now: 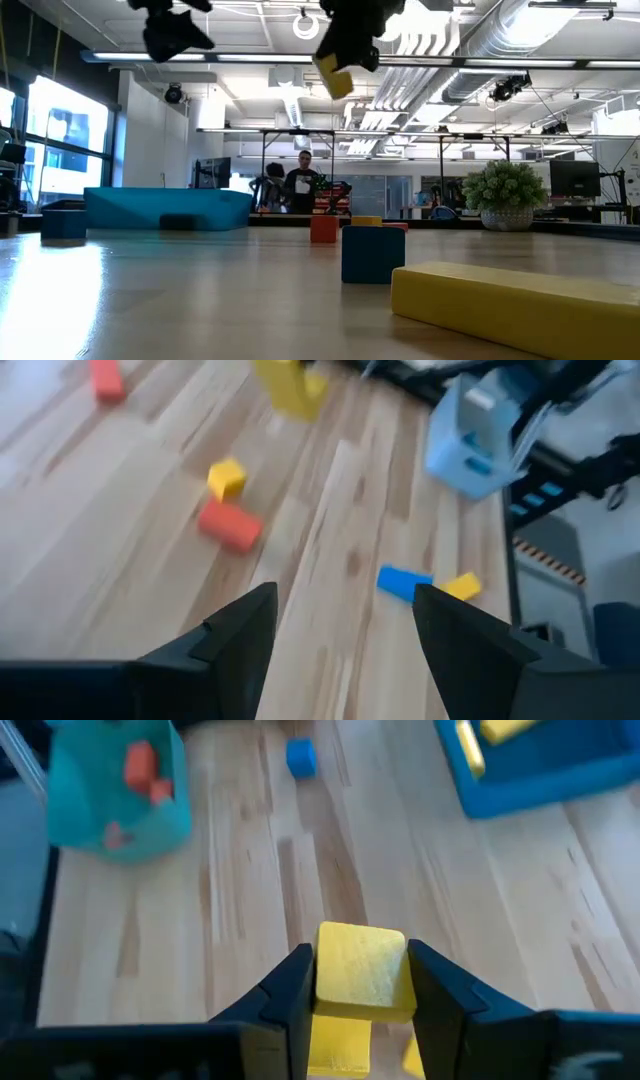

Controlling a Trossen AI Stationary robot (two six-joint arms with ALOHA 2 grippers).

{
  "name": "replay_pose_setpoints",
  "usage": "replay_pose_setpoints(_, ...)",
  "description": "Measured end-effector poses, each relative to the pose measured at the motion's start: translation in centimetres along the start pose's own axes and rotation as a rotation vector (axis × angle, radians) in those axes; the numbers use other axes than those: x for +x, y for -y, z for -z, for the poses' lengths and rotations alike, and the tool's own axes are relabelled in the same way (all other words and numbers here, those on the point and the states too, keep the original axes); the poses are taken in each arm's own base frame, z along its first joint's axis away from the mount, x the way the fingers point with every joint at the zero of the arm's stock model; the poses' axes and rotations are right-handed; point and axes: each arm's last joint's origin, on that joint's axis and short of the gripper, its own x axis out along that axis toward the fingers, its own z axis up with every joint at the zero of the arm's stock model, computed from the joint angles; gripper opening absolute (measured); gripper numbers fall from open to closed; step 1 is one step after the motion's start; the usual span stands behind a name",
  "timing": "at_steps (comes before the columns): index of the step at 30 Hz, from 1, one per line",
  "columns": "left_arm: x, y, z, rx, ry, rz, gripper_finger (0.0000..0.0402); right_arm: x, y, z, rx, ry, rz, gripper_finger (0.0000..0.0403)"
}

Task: Sort & place blocks by color
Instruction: Put the right yellow block into the dark blue bin

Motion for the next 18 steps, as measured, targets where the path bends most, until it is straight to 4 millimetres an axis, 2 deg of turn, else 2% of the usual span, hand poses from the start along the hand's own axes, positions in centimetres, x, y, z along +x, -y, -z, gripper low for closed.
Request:
replay_pose_setpoints(11,-0.3,-1.1,-2.1,0.163,0.086,0.223,0.0225,-0.1,-2.0,-2.3,0.007,0.255,-0.086,0.0103)
replay_pose_setpoints(18,-0.4,-1.2,-2.4,0.196,0.120,0.229,0.0225,-0.2,-3.9,-3.1,-0.012,0.354,-0.147,0.0103)
